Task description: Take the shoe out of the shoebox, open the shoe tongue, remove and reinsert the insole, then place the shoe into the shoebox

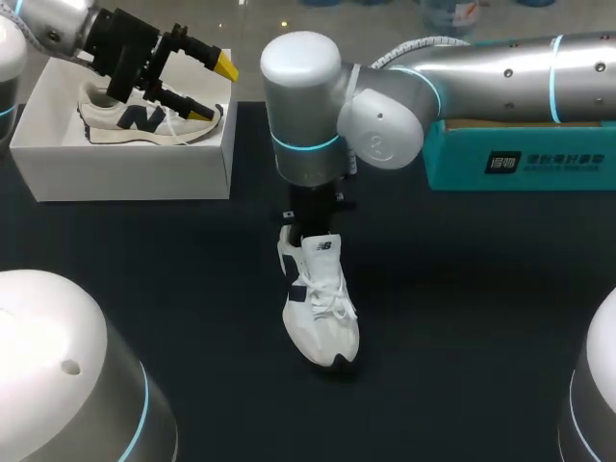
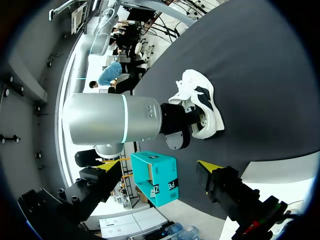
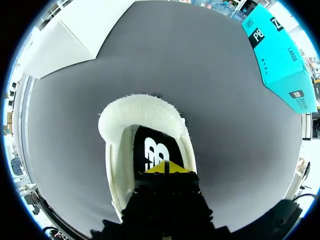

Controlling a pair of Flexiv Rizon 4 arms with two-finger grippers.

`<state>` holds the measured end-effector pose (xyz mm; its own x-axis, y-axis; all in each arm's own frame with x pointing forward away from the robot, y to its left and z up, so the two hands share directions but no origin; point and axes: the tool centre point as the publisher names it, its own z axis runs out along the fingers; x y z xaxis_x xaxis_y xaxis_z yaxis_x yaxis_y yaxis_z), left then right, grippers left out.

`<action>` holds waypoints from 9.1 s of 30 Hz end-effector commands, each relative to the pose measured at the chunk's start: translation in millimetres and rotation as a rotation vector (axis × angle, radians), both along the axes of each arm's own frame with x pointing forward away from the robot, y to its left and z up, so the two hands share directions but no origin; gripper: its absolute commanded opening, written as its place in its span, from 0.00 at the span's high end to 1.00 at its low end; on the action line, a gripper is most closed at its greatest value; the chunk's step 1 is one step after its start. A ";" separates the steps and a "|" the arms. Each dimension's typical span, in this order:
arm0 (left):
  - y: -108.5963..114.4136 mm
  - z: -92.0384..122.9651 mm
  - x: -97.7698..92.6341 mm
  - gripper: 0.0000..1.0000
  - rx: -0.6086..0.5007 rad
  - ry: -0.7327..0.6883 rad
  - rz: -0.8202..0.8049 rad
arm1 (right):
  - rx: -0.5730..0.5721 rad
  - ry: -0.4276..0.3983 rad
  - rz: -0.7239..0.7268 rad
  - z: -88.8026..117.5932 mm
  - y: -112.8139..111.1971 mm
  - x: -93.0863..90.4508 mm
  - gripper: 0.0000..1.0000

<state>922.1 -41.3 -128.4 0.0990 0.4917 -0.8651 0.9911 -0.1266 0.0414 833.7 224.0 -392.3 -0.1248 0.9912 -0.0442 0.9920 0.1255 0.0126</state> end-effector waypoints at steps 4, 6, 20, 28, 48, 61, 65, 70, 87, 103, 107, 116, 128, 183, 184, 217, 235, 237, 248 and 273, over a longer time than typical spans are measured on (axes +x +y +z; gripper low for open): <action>0.1 0.0 -0.9 0.00 0.003 -0.002 0.001 | 0.043 0.025 0.017 -20.6 6.6 6.6 1.00; 0.1 0.0 -0.9 0.00 0.003 -0.002 0.001 | 0.056 0.026 0.028 -21.3 11.2 6.1 1.00; 0.1 0.0 -0.9 0.00 0.003 -0.002 0.001 | 0.009 0.032 0.050 14.7 16.3 -11.1 1.00; 0.1 0.0 -0.9 0.00 0.003 -0.002 0.001 | 0.052 0.071 0.010 -15.3 6.7 -15.4 1.00; 0.1 0.0 -0.9 0.00 0.003 -0.002 0.001 | 0.023 -0.040 0.018 -0.6 6.5 9.0 1.00; 0.1 0.0 -0.9 0.00 0.003 -0.002 0.001 | 0.023 0.063 0.027 -19.1 8.8 15.6 1.00; 0.1 0.0 -0.9 0.00 0.003 -0.002 0.001 | 0.001 0.091 0.025 -2.0 6.6 6.6 1.00; 0.1 0.0 -0.9 0.00 0.003 -0.002 0.001 | -0.012 0.155 0.016 18.4 1.7 -4.3 1.00; 0.1 0.0 -0.9 0.00 0.003 -0.002 0.001 | 0.034 0.375 0.021 16.4 1.2 -24.3 0.91; 0.1 0.0 -0.9 0.00 0.003 -0.002 0.001 | 0.018 0.389 0.053 29.6 7.9 -31.1 0.00; 0.1 0.0 -0.9 0.00 0.003 -0.002 0.001 | 0.013 0.395 0.052 32.0 7.4 -34.1 0.00; 0.1 0.0 -0.9 0.00 0.003 -0.002 0.001 | -0.008 0.389 0.055 39.9 10.9 -40.5 0.00; 0.1 0.0 -0.9 0.00 0.003 -0.002 0.001 | -0.037 0.381 0.025 51.9 8.6 -56.1 0.00; 0.1 0.0 -0.9 0.00 0.003 -0.002 0.001 | 0.095 -0.028 0.630 88.5 -4.8 -68.7 1.00; 0.1 0.0 -0.9 0.00 0.003 -0.002 0.001 | 0.140 -0.026 0.753 87.6 -1.7 -67.2 1.00; 0.1 0.0 -0.9 0.00 0.003 -0.002 0.001 | 0.091 0.040 1.449 97.7 0.4 -23.7 1.00; 0.1 0.0 -0.9 0.00 0.003 -0.002 0.001 | 0.007 -0.067 1.659 95.4 10.9 33.0 0.83; 0.1 0.0 -0.9 0.00 0.003 -0.002 0.001 | -0.004 -0.057 1.691 94.2 15.5 38.4 0.62; 0.1 0.0 -0.9 0.00 0.003 -0.002 0.001 | -0.015 -0.076 1.757 79.9 23.4 61.6 0.31; 0.1 0.0 -0.9 0.00 0.003 -0.002 0.001 | 0.056 -0.057 1.790 11.6 26.3 91.9 0.28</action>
